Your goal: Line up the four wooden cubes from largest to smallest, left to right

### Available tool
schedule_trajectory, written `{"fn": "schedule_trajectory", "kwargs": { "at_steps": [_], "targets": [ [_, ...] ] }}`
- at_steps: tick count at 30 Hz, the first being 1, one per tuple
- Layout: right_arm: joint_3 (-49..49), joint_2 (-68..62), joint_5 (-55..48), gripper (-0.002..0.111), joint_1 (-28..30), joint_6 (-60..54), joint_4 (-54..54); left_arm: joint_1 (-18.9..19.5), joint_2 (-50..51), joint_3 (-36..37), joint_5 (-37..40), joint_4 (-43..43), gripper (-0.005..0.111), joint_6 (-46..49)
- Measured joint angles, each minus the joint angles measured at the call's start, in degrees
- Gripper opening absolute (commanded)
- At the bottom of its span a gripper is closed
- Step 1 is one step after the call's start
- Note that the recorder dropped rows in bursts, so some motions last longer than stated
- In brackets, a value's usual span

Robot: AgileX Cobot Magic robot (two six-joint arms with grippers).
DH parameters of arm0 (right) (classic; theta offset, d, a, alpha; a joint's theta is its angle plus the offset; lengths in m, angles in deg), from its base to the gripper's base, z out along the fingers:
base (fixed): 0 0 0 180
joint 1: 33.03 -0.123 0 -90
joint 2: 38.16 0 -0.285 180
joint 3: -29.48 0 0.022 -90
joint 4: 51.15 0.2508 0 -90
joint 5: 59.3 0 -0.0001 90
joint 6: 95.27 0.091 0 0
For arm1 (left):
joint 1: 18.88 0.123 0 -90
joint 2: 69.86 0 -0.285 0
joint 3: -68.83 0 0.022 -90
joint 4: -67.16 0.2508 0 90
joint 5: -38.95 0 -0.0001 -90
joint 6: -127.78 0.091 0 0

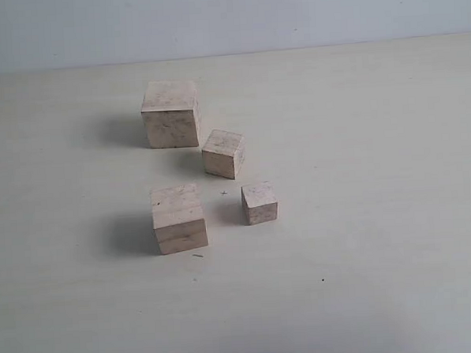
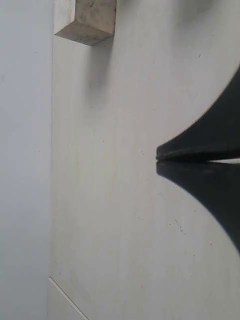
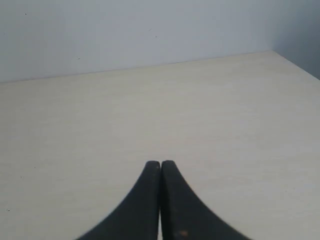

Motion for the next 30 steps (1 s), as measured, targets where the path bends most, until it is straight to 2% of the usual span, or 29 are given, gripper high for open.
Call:
{"fn": "schedule_trajectory", "kwargs": {
  "at_steps": [8,18,30],
  "targets": [
    [0.0,0.0,0.44,0.0,0.0,0.0,0.0,0.0,0.0,0.0,0.0,0.0,0.0,0.0],
    [0.0,0.0,24.57,0.0,0.0,0.0,0.13,0.0,0.0,0.0,0.0,0.0,0.0,0.0],
    [0.0,0.0,31.61,0.0,0.0,1.51,0.52,0.0,0.0,0.0,0.0,0.0,0.0,0.0]
  ]
}}
